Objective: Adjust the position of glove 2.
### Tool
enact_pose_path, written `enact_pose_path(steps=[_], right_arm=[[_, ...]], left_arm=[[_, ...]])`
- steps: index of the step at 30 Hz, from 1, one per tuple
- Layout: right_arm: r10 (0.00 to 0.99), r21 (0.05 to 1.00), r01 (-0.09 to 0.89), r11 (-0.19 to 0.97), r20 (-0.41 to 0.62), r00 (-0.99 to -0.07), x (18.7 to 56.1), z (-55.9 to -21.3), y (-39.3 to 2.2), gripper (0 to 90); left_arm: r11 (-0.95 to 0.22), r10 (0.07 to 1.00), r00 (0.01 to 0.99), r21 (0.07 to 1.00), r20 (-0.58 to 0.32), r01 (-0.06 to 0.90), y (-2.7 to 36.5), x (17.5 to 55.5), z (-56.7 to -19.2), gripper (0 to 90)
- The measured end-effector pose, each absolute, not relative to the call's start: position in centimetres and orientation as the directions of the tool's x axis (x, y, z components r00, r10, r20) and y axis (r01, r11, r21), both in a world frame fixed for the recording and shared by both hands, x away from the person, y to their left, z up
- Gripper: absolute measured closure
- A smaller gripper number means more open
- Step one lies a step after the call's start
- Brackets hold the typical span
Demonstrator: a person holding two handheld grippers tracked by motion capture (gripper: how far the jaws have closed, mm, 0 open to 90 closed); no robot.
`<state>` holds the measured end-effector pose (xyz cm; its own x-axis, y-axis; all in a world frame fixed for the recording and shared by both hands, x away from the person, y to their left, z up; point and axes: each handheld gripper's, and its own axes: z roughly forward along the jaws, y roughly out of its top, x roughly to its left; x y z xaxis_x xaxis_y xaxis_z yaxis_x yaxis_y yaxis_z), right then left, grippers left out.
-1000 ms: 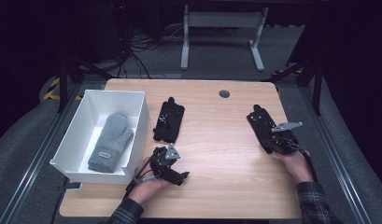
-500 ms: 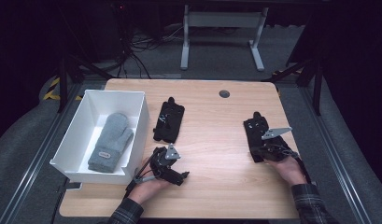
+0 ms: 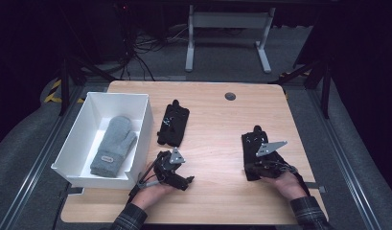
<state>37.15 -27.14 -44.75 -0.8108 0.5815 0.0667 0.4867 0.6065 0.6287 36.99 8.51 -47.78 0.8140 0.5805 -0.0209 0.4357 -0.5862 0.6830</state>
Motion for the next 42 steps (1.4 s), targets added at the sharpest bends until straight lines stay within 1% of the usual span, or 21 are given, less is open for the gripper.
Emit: enact_pose_path(steps=[2, 3, 4, 7, 9, 10, 16, 21, 24, 28, 32, 42], right_arm=[[0.581, 0.651, 0.479, 0.589, 0.07, -0.811, 37.1, -44.3, -27.4, 90.0], [0.603, 0.67, 0.483, 0.564, 0.066, -0.795, 37.2, -43.8, -27.9, 90.0], [0.603, 0.67, 0.483, 0.564, 0.066, -0.795, 37.2, -43.8, -27.9, 90.0], [0.655, 0.694, 0.496, 0.521, 0.048, -0.754, 38.0, -43.1, -29.5, 90.0], [0.693, 0.692, 0.514, 0.507, 0.027, -0.721, 38.7, -43.0, -30.5, 90.0], [0.726, 0.686, 0.535, 0.493, 0.016, -0.688, 39.4, -43.1, -31.3, 90.0], [0.765, 0.68, 0.563, 0.47, 0.004, -0.644, 41.4, -43.7, -32.0, 90.0], [0.768, 0.643, 0.58, 0.5, -0.019, -0.64, 42.0, -44.6, -31.7, 90.0], [0.769, 0.65, 0.585, 0.484, 0.003, -0.64, 42.1, -44.8, -32.0, 90.0], [0.762, 0.648, 0.582, 0.491, 0.004, -0.647, 41.9, -44.8, -31.9, 90.0], [0.751, 0.643, 0.575, 0.506, -0.001, -0.66, 41.4, -44.8, -31.5, 90.0], [0.725, 0.626, 0.568, 0.534, 0.006, -0.688, 38.6, -44.8, -29.8, 90.0]], left_arm=[[-0.586, 0.58, 0.814, 0.683, -0.021, 0.436, 8.5, 37.0, -47.8, 0.1], [-0.586, 0.58, 0.814, 0.683, -0.022, 0.436, 8.5, 37.0, -47.8, 0.1], [-0.586, 0.58, 0.814, 0.683, -0.021, 0.436, 8.5, 37.0, -47.8, 0.1], [-0.586, 0.58, 0.814, 0.683, -0.021, 0.436, 8.5, 37.0, -47.8, 0.1], [-0.583, 0.582, 0.813, 0.685, -0.023, 0.437, 8.5, 37.0, -47.8, 0.1], [-0.586, 0.58, 0.814, 0.683, -0.021, 0.436, 8.5, 37.0, -47.8, 0.1], [-0.586, 0.581, 0.814, 0.682, -0.022, 0.437, 8.5, 37.0, -47.8, 0.1], [-0.587, 0.581, 0.814, 0.682, -0.022, 0.437, 8.5, 37.0, -47.8, 0.1], [-0.587, 0.581, 0.814, 0.682, -0.022, 0.437, 8.5, 37.0, -47.8, 0.1], [-0.586, 0.581, 0.813, 0.682, -0.022, 0.437, 8.5, 37.0, -47.8, 0.1], [-0.586, 0.582, 0.813, 0.682, -0.022, 0.437, 8.5, 37.0, -47.8, 0.1], [-0.586, 0.58, 0.814, 0.683, -0.021, 0.436, 8.5, 37.0, -47.8, 0.1]])
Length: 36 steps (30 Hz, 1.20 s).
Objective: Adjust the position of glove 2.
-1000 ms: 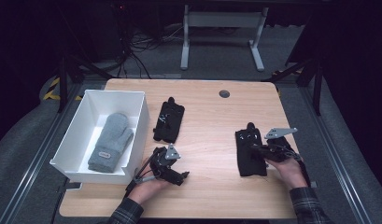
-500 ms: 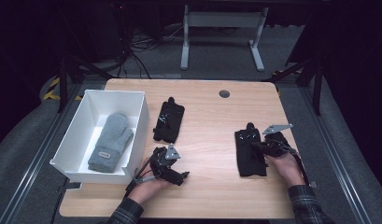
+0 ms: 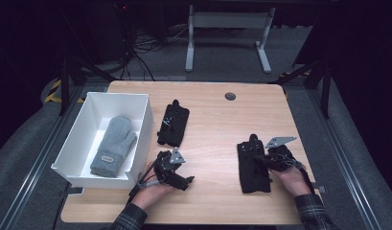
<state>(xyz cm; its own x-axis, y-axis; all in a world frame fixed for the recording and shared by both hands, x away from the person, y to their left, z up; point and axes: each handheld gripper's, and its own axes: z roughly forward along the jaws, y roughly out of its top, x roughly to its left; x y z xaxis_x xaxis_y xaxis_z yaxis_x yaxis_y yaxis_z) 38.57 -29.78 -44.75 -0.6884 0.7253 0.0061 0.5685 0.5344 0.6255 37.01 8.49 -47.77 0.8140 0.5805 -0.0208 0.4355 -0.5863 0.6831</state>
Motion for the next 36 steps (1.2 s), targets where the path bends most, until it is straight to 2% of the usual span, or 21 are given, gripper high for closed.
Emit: enact_pose_path(steps=[12, 22, 24, 28, 32, 36], right_arm=[[0.695, 0.612, 0.549, 0.57, -0.002, -0.719, 35.3, -44.8, -26.0, 90.0], [0.674, 0.609, 0.536, 0.585, 0.003, -0.738, 33.7, -44.8, -25.1, 89.5], [0.673, 0.626, 0.525, 0.577, 0.0, -0.74, 33.7, -44.5, -25.4, 82.0], [0.691, 0.687, 0.498, 0.529, -0.008, -0.723, 33.9, -43.6, -26.7, 72.7], [0.749, 0.71, 0.519, 0.476, -0.018, -0.663, 34.8, -43.8, -29.3, 57.3], [0.788, 0.717, 0.544, 0.436, -0.011, -0.616, 35.9, -44.5, -31.9, 48.5]], left_arm=[[-0.586, 0.581, 0.814, 0.683, -0.021, 0.436, 8.5, 37.0, -47.8, 0.1], [-0.586, 0.581, 0.814, 0.683, -0.022, 0.437, 8.5, 37.0, -47.8, 0.1], [-0.586, 0.581, 0.814, 0.683, -0.022, 0.437, 8.5, 37.0, -47.8, 0.1], [-0.586, 0.582, 0.813, 0.682, -0.021, 0.437, 8.5, 37.0, -47.8, 0.1], [-0.586, 0.581, 0.813, 0.682, -0.022, 0.437, 8.5, 37.0, -47.8, 0.1], [-0.586, 0.582, 0.813, 0.682, -0.021, 0.437, 8.5, 37.0, -47.8, 0.1]])
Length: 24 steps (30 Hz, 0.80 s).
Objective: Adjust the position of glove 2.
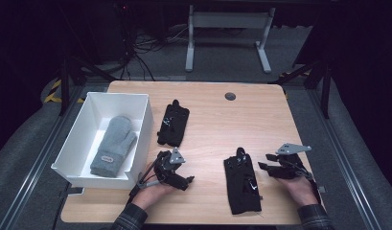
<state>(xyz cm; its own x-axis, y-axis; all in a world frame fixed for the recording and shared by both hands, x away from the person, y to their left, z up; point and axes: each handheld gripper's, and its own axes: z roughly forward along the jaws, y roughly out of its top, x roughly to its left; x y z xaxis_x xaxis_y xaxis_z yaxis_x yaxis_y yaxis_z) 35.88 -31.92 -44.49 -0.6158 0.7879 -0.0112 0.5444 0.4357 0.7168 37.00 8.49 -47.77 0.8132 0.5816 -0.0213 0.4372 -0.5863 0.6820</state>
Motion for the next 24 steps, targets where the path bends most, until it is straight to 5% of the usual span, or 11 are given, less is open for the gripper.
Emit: enact_pose_path(steps=[12, 18, 24], right_arm=[[0.855, 0.725, 0.577, 0.375, -0.03, -0.518, 37.5, -46.5, -35.3, 19.9], [0.859, 0.739, 0.568, 0.364, -0.031, -0.51, 37.6, -46.8, -35.4, 15.6], [0.862, 0.738, 0.569, 0.363, -0.033, -0.506, 37.6, -46.8, -35.4, 15.2]], left_arm=[[-0.584, 0.581, 0.814, 0.685, -0.022, 0.436, 8.4, 37.0, -47.8, 0.0], [-0.599, 0.594, 0.804, 0.655, -0.023, 0.461, 7.9, 37.3, -47.3, 2.6], [-0.569, 0.63, 0.777, 0.672, -0.014, 0.474, 7.8, 37.6, -46.2, 15.2]])
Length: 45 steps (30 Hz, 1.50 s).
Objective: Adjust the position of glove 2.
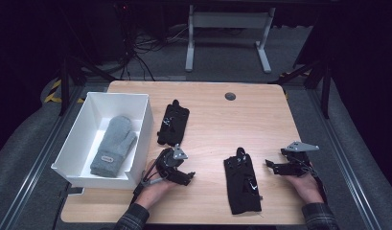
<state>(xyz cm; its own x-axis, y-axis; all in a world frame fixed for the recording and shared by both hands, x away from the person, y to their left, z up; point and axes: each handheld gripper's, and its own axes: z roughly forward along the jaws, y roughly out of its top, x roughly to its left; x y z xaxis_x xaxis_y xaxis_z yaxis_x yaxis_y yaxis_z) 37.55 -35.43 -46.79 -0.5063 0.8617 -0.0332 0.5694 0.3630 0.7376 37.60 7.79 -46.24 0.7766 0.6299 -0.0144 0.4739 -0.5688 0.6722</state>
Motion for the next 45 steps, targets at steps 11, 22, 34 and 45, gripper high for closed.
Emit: enact_pose_path(steps=[11, 22, 34, 45], right_arm=[[0.861, 0.738, 0.569, 0.363, -0.032, -0.507, 37.6, -46.8, -35.4, 15.1], [0.86, 0.738, 0.569, 0.361, -0.029, -0.509, 37.6, -46.8, -35.4, 15.1], [0.86, 0.739, 0.569, 0.361, -0.029, -0.51, 37.6, -46.8, -35.5, 15.1], [0.86, 0.739, 0.569, 0.361, -0.028, -0.509, 37.6, -46.8, -35.5, 15.1]], left_arm=[[-0.476, 0.71, 0.702, 0.703, -0.048, 0.529, 8.1, 40.2, -44.1, 57.9], [-0.406, 0.789, 0.611, 0.691, -0.064, 0.597, 8.0, 44.6, -43.6, 89.9], [-0.395, 0.849, 0.528, 0.656, -0.006, 0.643, 8.0, 48.3, -44.5, 89.9], [-0.424, 0.795, 0.603, 0.649, -0.067, 0.632, 5.8, 47.8, -45.3, 90.0]])
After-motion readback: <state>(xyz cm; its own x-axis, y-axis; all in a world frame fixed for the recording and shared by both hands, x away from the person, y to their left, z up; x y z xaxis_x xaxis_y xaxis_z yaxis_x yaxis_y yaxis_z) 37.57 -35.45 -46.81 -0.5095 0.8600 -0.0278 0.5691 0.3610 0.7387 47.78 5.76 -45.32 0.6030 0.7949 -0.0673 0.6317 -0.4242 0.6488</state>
